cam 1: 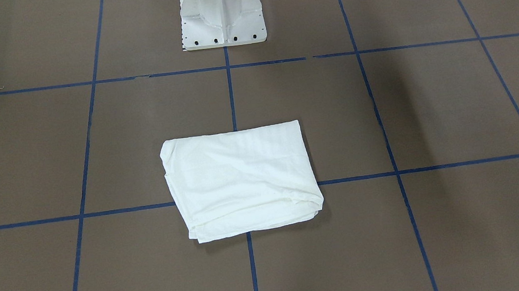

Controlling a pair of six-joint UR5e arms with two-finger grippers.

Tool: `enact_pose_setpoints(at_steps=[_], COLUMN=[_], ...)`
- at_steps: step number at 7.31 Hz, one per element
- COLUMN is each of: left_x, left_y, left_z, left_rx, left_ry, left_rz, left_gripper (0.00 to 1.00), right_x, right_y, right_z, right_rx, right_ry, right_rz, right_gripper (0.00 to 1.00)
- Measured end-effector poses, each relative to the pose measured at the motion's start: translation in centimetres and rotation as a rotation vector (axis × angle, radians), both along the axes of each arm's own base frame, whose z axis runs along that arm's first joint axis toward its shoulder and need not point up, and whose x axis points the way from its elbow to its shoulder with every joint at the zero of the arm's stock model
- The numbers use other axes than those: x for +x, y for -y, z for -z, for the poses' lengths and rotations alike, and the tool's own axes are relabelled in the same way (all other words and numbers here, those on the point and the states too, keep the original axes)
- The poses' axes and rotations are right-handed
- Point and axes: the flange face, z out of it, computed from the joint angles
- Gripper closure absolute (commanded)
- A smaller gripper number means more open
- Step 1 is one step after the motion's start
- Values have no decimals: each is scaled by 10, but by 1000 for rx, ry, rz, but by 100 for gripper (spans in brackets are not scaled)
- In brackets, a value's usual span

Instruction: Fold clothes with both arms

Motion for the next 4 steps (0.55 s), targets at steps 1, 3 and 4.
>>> enact_pose_setpoints(at_steps=[1,3,4], left_x=[0,-1,-4], left_y=[1,9,12], left_z=[2,4,1], left_rx=[-40,-120,-138], left_ry=[-15,29,71], left_rz=[14,58,81], left_gripper=[48,47,46], right_x=[-5,-7,-6], right_y=[-1,1,3], right_z=[-2,-5,-3], right_rx=[-1,-25,-33], right_ry=[-3,-29,-46], right_rz=[21,88,120], right_gripper=[0,0,0])
